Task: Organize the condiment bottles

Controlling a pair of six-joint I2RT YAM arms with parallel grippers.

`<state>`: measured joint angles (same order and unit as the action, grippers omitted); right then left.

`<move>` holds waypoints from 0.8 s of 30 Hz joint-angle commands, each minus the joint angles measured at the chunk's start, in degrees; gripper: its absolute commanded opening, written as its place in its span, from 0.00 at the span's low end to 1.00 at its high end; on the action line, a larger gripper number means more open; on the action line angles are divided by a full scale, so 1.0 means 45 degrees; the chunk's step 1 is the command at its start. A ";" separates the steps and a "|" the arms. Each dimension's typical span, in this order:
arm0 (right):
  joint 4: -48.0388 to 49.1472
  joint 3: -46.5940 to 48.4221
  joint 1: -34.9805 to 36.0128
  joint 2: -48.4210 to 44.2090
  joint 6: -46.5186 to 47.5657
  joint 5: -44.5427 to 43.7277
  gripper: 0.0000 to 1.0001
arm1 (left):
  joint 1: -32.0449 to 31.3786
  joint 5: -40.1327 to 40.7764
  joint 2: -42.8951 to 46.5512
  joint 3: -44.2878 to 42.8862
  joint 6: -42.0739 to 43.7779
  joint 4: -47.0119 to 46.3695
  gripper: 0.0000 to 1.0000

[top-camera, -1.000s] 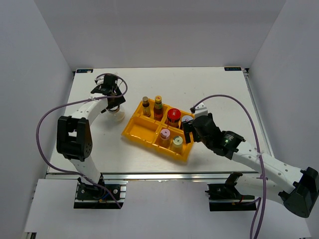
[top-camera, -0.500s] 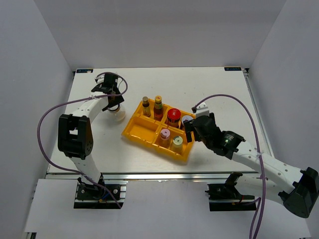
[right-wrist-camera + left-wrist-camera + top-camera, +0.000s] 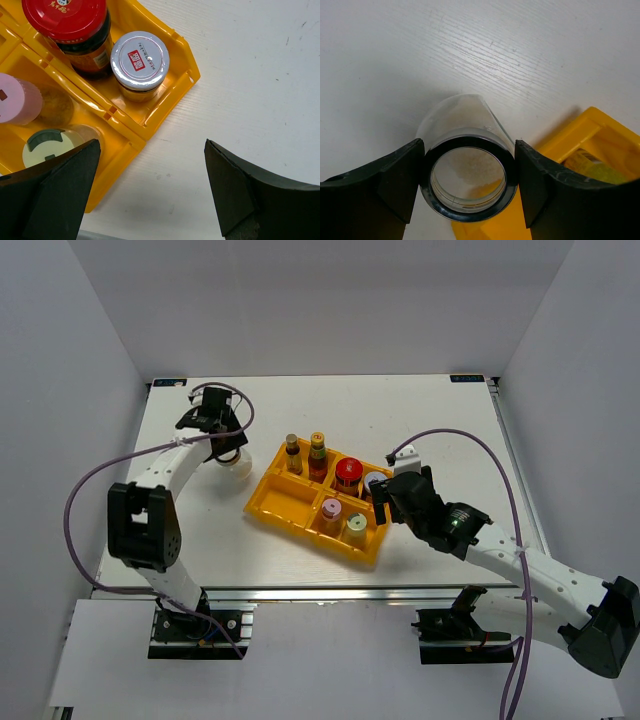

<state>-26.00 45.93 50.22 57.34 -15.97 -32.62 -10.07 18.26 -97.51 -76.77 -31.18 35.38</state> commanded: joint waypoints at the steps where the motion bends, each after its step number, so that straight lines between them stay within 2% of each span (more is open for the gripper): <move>1: 0.0250 -0.0090 -0.0085 -0.0281 0.0091 -0.0134 0.89 | 0.0010 -0.0482 0.2427 0.0203 0.0346 -0.0790 0.00; 6: 0.0484 -0.0207 -0.0085 -0.0516 0.0189 0.0373 0.89 | -0.0165 -0.1750 0.3911 0.0712 0.0834 -0.1064 0.00; 13: 0.0504 -0.0246 -0.0085 -0.0867 0.0325 0.0998 0.89 | -0.1726 -0.2984 0.6121 0.2216 0.1419 -0.1748 0.00; 17: 0.0446 -0.0285 -0.0066 -0.0985 0.0287 0.1311 0.89 | -0.2801 -0.2575 0.6455 0.2393 0.1188 -0.1359 0.00; 24: 0.0289 -0.0422 -0.0066 -0.1199 0.0052 0.1351 0.89 | -0.3544 0.0118 0.6397 0.2100 -0.1253 0.0749 0.00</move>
<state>-25.54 44.88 49.98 53.45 -15.38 -26.81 -25.45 11.97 -70.72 -65.91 -31.31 36.27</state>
